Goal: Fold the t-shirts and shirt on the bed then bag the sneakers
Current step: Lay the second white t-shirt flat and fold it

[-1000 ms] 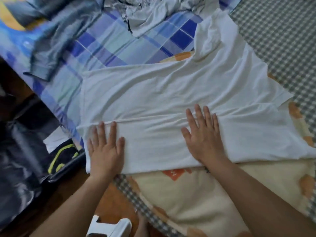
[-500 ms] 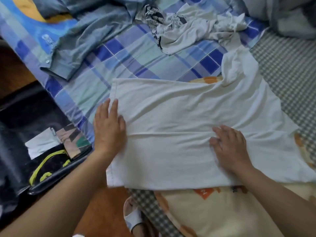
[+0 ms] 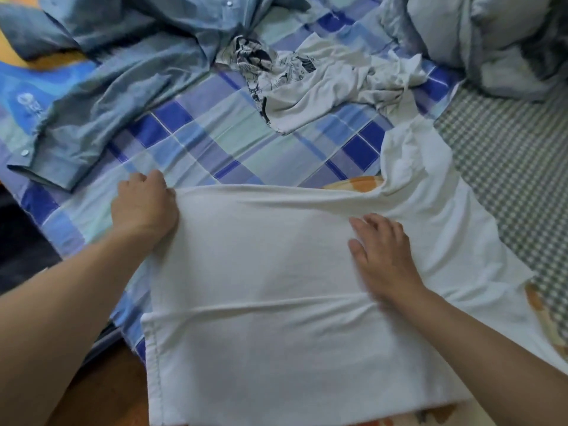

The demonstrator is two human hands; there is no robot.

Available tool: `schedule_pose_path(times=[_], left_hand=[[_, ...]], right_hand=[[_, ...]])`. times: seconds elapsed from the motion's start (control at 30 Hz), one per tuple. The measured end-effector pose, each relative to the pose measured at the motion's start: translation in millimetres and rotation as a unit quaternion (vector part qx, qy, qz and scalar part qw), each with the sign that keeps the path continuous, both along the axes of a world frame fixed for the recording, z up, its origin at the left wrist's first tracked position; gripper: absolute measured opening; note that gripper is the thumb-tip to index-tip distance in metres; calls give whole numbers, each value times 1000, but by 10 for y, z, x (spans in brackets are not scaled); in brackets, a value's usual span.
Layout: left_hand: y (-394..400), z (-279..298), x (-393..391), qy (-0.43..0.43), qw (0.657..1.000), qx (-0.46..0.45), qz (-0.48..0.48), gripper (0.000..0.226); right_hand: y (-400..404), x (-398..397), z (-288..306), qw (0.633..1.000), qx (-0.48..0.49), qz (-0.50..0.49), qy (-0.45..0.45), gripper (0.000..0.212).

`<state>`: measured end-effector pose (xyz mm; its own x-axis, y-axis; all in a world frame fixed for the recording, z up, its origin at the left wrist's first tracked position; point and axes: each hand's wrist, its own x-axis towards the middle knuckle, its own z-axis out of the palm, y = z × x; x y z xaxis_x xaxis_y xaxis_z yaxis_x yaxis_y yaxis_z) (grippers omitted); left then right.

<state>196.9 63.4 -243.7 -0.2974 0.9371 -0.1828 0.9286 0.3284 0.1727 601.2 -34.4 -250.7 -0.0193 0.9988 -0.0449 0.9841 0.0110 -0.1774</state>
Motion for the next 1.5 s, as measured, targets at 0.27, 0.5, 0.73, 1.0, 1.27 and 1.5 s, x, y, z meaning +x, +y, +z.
schedule_pose_path(times=[0.27, 0.5, 0.73, 1.0, 1.27, 1.5], left_hand=[[40, -168, 62, -81, 993, 34, -83, 33], [271, -5, -258, -349, 911, -94, 200, 12], [120, 91, -315, -504, 840, -104, 169, 20], [110, 78, -437, -478, 865, -98, 118, 5], [146, 118, -527, -526, 834, -147, 81, 16], [199, 130, -506, -516, 842, -145, 60, 11]], right_hand=[[1300, 615, 81, 988, 59, 121, -78, 13], [1494, 674, 128, 983, 50, 178, -16, 36], [1076, 653, -5, 978, 99, 185, -16, 25], [1127, 487, 227, 974, 46, 145, -166, 18], [1162, 341, 282, 992, 0, -12, -123, 17], [1097, 149, 275, 982, 7, 28, -187, 12]])
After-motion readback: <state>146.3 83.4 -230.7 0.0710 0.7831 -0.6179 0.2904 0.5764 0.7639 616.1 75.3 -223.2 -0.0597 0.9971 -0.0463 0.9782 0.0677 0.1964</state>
